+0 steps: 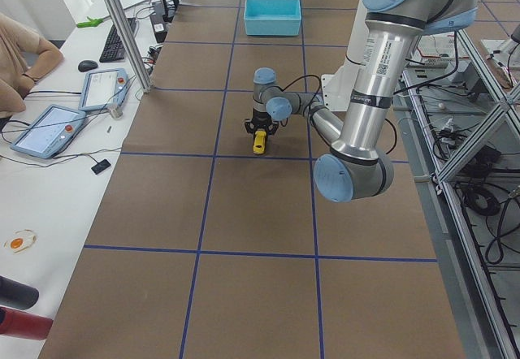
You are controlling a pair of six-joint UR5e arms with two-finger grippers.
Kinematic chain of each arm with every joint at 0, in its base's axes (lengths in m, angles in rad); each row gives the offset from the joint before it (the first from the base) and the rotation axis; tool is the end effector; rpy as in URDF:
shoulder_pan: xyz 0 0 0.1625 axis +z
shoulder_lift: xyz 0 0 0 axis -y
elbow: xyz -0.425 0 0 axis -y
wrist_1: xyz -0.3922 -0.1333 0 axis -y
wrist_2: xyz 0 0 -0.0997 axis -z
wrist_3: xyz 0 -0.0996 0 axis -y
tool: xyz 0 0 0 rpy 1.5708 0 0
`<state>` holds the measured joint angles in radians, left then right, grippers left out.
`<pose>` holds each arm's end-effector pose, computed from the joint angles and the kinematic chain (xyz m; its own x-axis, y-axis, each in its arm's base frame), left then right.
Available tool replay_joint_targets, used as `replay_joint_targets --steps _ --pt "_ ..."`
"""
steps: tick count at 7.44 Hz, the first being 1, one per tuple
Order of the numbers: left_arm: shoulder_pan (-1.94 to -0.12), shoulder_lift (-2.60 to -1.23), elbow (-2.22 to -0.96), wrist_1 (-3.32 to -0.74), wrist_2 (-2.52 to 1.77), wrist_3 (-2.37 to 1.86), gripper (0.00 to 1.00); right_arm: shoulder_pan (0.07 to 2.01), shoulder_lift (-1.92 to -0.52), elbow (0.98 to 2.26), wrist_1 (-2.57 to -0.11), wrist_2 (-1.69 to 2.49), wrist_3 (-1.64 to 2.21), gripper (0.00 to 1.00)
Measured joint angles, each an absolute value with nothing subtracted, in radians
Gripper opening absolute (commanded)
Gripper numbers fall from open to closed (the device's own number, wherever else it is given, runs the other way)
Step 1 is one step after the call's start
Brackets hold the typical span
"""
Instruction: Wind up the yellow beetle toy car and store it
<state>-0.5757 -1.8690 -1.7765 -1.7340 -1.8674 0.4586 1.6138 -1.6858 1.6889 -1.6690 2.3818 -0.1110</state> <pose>0.4512 -0.4171 0.3925 0.0391 0.9969 0.0680 -0.7542 -0.0152 0.6564 0.0798 -0.4331 0.6612 0.6857 -0.0124 0.7278 0.0334 0.9993 -0.0144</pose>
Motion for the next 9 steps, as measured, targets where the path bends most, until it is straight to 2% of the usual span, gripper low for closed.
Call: replay_joint_targets --steps 3,6,9 --pt "-0.576 -1.861 -1.771 -1.733 -1.862 0.466 0.1 1.614 -1.686 1.689 -1.669 2.381 -0.112 1.0" --pt "-0.577 -1.857 -1.773 -1.734 -1.862 0.483 0.35 1.614 -1.686 1.689 -1.668 2.381 -0.111 1.0" --pt "-0.577 -1.858 -1.773 -1.736 -1.861 0.488 0.5 1.615 -1.686 1.689 -1.669 2.381 -0.111 1.0"
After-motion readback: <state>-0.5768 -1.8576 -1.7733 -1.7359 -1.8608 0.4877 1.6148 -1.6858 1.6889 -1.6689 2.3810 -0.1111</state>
